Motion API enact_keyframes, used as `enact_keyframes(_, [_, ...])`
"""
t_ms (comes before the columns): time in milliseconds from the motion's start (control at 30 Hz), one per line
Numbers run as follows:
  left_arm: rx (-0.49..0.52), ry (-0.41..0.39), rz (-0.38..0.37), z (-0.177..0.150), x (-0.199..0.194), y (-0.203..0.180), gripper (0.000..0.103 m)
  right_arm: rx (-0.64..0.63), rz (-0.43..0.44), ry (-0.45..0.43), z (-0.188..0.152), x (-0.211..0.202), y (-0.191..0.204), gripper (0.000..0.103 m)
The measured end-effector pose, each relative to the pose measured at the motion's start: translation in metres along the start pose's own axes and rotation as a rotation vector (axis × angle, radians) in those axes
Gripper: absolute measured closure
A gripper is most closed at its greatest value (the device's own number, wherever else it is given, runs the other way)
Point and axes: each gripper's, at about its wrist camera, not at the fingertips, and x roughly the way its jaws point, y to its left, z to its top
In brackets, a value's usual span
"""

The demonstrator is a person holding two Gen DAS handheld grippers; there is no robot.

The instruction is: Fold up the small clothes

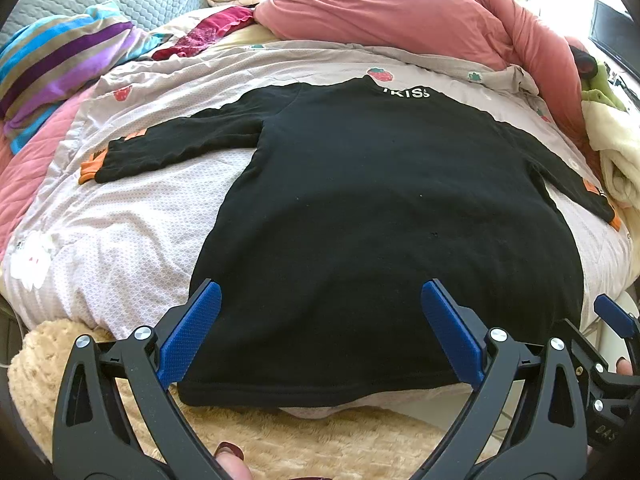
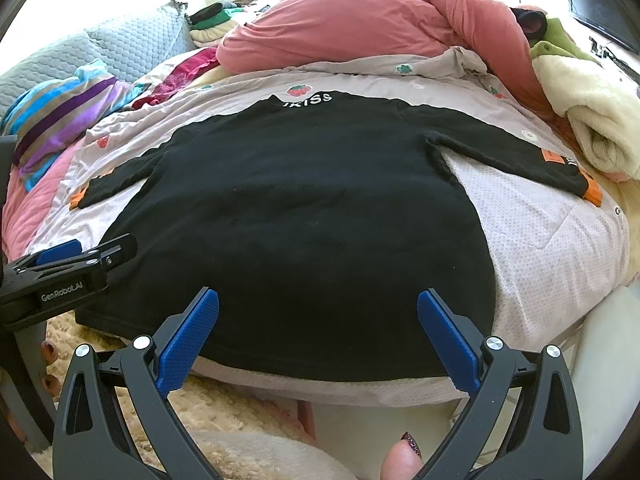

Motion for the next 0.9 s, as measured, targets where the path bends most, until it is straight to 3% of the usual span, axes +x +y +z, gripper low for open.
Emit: enact_keyframes(900, [0.005,0.003,0.004,-0.0021,0.0021,-0.0019,0.009,0.011,-0.003,0.0,0.0024,0.0019,-0.0068,0.004])
